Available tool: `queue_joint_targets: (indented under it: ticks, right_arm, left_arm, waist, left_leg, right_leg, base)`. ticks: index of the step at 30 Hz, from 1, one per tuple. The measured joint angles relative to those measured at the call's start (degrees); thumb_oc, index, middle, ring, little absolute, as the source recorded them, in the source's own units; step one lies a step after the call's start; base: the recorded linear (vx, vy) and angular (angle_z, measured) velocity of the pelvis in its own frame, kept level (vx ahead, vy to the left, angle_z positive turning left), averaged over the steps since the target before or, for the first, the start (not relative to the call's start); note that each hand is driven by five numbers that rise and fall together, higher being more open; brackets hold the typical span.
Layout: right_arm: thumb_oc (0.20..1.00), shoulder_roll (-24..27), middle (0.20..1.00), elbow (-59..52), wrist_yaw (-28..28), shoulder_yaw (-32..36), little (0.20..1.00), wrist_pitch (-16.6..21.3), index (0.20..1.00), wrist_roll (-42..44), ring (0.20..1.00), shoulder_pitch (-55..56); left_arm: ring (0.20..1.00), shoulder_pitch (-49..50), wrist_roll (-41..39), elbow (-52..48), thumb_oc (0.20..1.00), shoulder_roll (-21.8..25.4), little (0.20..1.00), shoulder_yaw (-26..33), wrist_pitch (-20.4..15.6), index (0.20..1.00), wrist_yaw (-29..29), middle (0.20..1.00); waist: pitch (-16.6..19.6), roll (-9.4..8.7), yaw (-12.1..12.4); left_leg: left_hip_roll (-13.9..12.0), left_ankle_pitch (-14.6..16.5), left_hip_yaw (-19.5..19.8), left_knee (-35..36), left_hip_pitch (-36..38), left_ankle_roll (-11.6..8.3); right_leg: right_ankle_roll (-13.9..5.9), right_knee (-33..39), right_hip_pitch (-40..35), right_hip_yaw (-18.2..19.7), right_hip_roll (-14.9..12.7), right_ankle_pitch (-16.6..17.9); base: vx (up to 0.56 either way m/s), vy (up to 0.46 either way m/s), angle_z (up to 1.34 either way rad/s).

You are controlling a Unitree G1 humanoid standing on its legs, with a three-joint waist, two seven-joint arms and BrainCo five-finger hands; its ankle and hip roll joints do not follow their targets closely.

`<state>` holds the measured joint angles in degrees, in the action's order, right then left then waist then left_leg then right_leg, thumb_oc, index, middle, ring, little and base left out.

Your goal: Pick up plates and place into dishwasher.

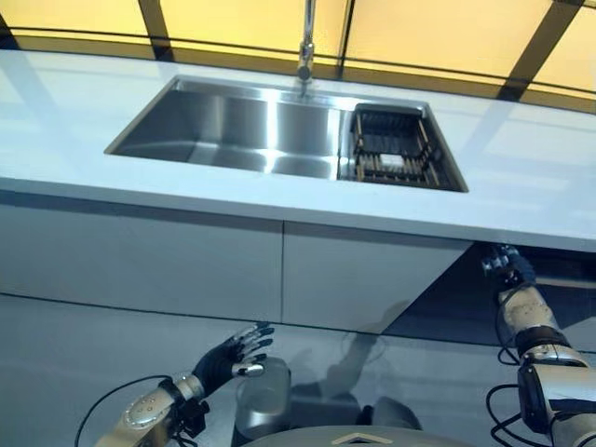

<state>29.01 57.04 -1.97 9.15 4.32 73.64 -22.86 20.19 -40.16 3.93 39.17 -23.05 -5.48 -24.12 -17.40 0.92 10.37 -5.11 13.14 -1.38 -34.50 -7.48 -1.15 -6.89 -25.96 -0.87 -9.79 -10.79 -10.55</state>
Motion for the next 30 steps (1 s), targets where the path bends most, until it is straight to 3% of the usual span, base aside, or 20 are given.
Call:
queue_joint_targets:
  ticks: [6, 11, 16, 22, 23, 24, 25, 30]
  right_arm:
    - [0.200, -8.26, 0.200, -16.44, -7.09, -0.41, 0.200, 7.41, 0.200, -8.13, 0.200, 12.21]
    - [0.200, -8.82, 0.200, -19.13, -11.83, -0.72, 0.200, 9.20, 0.200, -16.73, 0.200, 20.02]
    - [0.200, -8.92, 0.200, -23.51, -10.68, -0.75, 0.200, 10.11, 0.200, -21.61, 0.200, 26.60]
    - [0.200, -10.36, 0.200, -33.36, -2.50, -0.99, 0.200, 11.70, 0.200, -22.39, 0.200, 31.75]
    - [0.376, -10.75, 0.376, -35.62, -0.46, -1.54, 0.376, 11.92, 0.376, -22.39, 0.376, 33.16]
    - [0.881, -11.01, 0.881, -36.71, 1.51, -2.46, 0.881, 12.46, 0.881, -22.40, 0.881, 34.18]
    - [1.000, -11.27, 1.000, -36.90, 2.90, -3.32, 1.000, 12.66, 1.000, -22.41, 1.000, 34.71]
    - [1.000, -12.65, 1.000, -37.13, 5.83, -7.73, 1.000, 12.75, 1.000, -23.30, 1.000, 35.45]
  left_arm:
    - [1.000, 0.46, 0.05, 4.83, 1.000, -7.01, 1.000, 2.27, -4.63, 1.000, 1.17, 1.000]
    - [1.000, 0.53, 0.17, 7.15, 1.000, -9.96, 1.000, 5.92, -7.59, 1.000, 2.83, 1.000]
    - [1.000, 0.53, 0.66, 8.82, 1.000, -12.43, 1.000, 8.15, -9.03, 1.000, 2.66, 1.000]
    - [1.000, 1.04, 1.44, 9.02, 1.000, -15.14, 1.000, 8.94, -12.58, 1.000, 2.68, 1.000]
    - [1.000, 1.01, 2.52, 9.02, 1.000, -15.50, 1.000, 9.07, -13.28, 1.000, 2.68, 1.000]
    - [1.000, 0.89, 3.23, 9.01, 1.000, -15.72, 1.000, 9.01, -13.99, 1.000, 2.61, 1.000]
    - [1.000, 0.83, 3.25, 9.01, 1.000, -15.97, 1.000, 9.03, -14.24, 1.000, 2.53, 1.000]
    - [1.000, 0.73, 3.25, 9.05, 1.000, -17.46, 1.000, 8.61, -14.64, 1.000, 2.20, 1.000]
  waist:
    - [2.49, -1.35, -3.26]
    - [4.85, -2.09, -5.88]
    - [7.82, -2.58, -8.88]
    - [9.90, -2.35, -11.17]
    - [10.59, -2.19, -11.16]
    - [11.10, -2.20, -11.34]
    - [11.63, -2.20, -11.42]
    - [13.90, -1.77, -12.63]
  left_leg:
    - [0.74, -2.64, -2.94, 6.91, 2.02, 0.33]
    - [1.02, -4.73, -4.88, 12.35, 4.02, -0.11]
    - [0.54, -6.75, -6.16, 16.81, 5.40, -0.70]
    - [0.45, -10.26, -7.70, 24.02, 7.65, -1.38]
    - [0.40, -10.92, -8.05, 25.61, 8.12, -1.56]
    - [0.42, -11.62, -8.20, 27.06, 8.66, -1.73]
    - [0.43, -12.27, -8.39, 28.32, 9.01, -1.74]
    - [0.40, -14.74, -9.06, 33.68, 10.11, -2.16]
  right_leg:
    - [-0.29, 5.71, -0.01, 1.98, -0.28, 2.99]
    - [0.04, 8.56, 0.20, 3.34, -0.25, 4.23]
    - [0.81, 10.95, 1.08, 3.99, 0.55, 5.21]
    - [1.05, 15.34, 1.02, 4.58, 1.47, 7.26]
    - [1.08, 16.27, 1.06, 4.63, 1.64, 7.68]
    - [1.13, 16.93, 0.98, 4.62, 1.75, 7.95]
    - [1.19, 17.43, 1.01, 4.57, 1.84, 8.20]
    - [1.25, 20.68, 1.04, 4.46, 2.48, 9.66]
  base:
    - [-0.09, 0.112, -0.20]
    - [-0.11, 0.065, -0.19]
    - [-0.10, 0.033, -0.14]
    - [-0.11, 0.025, -0.14]
    - [-0.09, 0.030, -0.16]
    - [-0.08, 0.028, -0.13]
    - [-0.08, 0.026, -0.05]
    - [-0.06, 0.025, -0.04]
